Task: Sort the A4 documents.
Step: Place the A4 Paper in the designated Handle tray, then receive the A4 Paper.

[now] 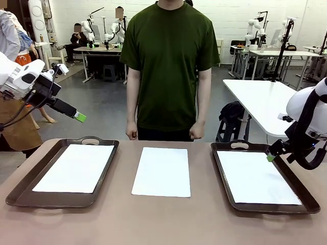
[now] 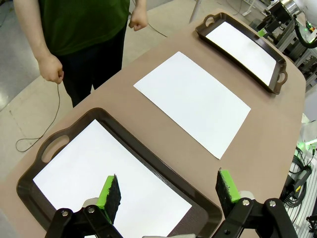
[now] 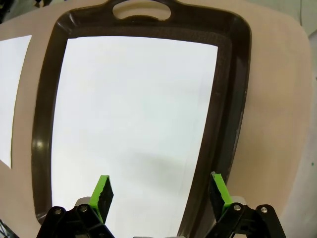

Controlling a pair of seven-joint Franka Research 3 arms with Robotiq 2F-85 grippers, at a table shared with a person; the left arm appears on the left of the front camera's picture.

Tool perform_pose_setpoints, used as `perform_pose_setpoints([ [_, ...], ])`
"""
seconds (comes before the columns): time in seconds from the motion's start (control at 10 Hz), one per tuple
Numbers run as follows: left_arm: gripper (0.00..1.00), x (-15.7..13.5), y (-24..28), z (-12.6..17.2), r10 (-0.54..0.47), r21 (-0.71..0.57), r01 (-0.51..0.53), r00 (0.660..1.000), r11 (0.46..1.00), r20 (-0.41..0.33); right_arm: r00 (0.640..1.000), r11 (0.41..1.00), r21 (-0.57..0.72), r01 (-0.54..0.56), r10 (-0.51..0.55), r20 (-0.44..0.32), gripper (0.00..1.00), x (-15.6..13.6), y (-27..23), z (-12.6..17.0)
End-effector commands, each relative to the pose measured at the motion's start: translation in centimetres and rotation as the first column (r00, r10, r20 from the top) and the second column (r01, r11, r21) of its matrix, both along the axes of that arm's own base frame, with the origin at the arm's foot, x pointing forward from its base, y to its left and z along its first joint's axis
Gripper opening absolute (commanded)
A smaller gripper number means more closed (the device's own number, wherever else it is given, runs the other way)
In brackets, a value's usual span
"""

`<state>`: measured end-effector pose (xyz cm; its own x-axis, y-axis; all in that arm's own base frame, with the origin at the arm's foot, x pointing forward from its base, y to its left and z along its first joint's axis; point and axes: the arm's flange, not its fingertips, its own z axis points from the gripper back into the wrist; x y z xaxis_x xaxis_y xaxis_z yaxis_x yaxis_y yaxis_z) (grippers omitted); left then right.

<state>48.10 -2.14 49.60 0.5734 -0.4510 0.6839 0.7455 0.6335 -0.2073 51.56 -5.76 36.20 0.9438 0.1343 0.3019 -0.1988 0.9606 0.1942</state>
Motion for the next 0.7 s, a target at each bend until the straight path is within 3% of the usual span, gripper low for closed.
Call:
perform_pose_setpoints([
  [0.0, 1.00, 0.01, 0.00, 0.03, 0.006, 0.005, -0.006, 1.000, 1.000, 0.007, 1.000, 1.000, -0.001, -0.003, 0.003, -0.001, 1.00, 0.06, -0.09, -0.15],
  [0.6, 1.00, 0.01, 0.00, 0.03, 0.006, 0.005, -0.006, 1.000, 1.000, 0.007, 1.000, 1.000, -0.001, -0.003, 0.003, -0.001, 1.00, 0.06, -0.09, -0.15],
])
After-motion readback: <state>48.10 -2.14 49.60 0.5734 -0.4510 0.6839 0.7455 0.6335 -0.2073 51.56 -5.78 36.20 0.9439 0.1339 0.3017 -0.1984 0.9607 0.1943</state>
